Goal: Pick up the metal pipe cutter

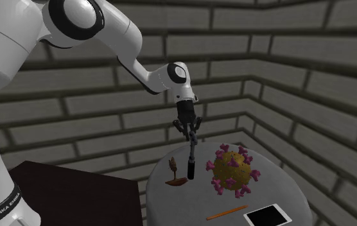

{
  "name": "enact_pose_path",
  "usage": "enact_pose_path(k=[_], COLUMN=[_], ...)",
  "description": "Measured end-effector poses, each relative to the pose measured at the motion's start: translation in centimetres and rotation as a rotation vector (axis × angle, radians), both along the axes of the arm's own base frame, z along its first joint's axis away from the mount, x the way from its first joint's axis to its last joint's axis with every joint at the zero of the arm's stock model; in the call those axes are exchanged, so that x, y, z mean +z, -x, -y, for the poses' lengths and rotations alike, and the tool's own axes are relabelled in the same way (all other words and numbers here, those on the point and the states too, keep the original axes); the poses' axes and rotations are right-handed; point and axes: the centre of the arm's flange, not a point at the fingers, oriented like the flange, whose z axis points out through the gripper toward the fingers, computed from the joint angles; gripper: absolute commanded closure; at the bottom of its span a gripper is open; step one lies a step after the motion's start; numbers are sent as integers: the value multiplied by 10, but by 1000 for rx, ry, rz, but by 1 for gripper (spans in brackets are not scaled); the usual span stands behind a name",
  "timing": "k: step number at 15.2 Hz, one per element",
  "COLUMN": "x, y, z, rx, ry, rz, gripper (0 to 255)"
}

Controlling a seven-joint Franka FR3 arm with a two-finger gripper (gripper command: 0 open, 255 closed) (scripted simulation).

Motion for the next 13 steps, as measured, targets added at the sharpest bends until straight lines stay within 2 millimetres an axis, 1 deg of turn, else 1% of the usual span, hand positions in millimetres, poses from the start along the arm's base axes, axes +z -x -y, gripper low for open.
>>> enact_pose_path(k=[11, 13], x=[60, 67], y=[0, 1], z=[0, 0], rx=[0, 0], ry=[0, 0], rz=[0, 0], gripper=[255, 255])
